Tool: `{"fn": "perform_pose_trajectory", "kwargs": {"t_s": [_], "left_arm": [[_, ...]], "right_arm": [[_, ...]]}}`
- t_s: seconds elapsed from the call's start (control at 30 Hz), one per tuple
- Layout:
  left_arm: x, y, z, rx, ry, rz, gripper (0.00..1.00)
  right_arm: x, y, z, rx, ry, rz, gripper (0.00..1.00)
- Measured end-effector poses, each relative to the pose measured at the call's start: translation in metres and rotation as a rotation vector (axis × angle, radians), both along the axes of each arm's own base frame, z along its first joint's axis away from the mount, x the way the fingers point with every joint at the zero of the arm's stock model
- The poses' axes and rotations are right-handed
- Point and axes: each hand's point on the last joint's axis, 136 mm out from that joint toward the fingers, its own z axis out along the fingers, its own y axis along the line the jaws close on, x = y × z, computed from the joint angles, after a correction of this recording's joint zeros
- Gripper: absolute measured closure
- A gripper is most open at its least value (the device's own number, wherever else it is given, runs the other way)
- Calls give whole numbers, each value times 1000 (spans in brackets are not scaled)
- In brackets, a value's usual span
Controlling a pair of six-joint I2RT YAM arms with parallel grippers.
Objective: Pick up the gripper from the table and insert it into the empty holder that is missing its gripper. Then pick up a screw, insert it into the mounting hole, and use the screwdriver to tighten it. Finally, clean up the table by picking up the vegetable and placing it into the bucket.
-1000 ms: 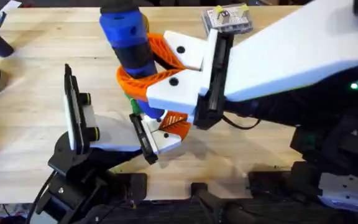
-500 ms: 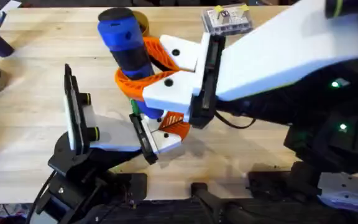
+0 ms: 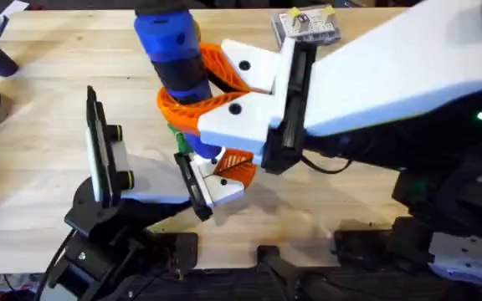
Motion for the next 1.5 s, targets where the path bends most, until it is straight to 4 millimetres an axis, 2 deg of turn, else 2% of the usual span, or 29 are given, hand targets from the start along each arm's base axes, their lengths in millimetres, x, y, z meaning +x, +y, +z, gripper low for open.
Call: {"fn": "perform_pose_trajectory", "kwargs": {"t_s": [1.1,1.5], "left_arm": [[0,0,0,0,0,0,987],[0,0,0,0,0,0,987]], "right_arm": [[1,1,-13,-40,58,3,977],[2,1,-13,-37,55,-4,977]]}}
